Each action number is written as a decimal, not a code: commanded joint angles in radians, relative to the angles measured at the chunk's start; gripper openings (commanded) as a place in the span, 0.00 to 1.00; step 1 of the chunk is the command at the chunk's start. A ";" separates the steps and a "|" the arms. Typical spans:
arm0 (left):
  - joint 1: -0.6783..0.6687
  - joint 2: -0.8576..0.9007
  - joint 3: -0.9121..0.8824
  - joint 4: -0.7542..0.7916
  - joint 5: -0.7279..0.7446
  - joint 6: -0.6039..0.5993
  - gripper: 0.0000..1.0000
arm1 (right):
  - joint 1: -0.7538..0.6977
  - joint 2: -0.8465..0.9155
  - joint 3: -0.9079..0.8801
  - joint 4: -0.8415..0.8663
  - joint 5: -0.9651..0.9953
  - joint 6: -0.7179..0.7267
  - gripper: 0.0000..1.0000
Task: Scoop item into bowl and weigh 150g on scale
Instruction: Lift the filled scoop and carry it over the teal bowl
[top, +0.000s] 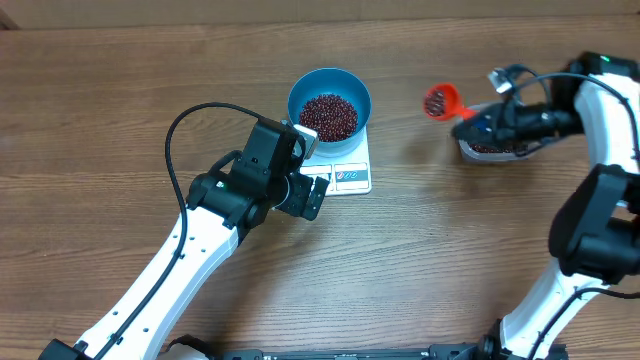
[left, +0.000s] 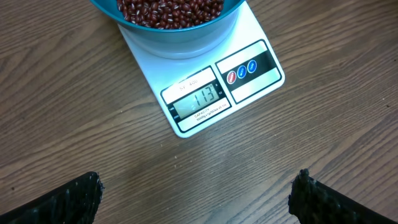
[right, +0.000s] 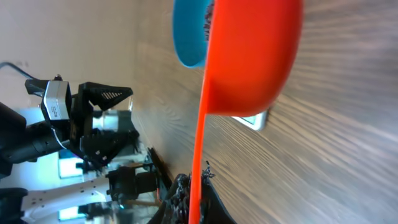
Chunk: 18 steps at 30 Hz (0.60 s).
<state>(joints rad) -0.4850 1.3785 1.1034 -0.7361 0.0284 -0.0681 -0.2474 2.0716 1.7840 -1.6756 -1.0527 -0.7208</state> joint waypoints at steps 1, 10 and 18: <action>-0.007 0.002 -0.003 0.001 -0.003 0.024 0.99 | 0.074 -0.016 0.076 0.023 -0.023 0.087 0.04; -0.007 0.002 -0.003 0.001 -0.003 0.024 1.00 | 0.329 -0.016 0.195 0.254 0.223 0.451 0.04; -0.007 0.002 -0.003 0.001 -0.003 0.023 1.00 | 0.498 -0.018 0.202 0.418 0.468 0.624 0.04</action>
<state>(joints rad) -0.4850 1.3785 1.1034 -0.7361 0.0284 -0.0677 0.2062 2.0716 1.9560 -1.2919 -0.7380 -0.2070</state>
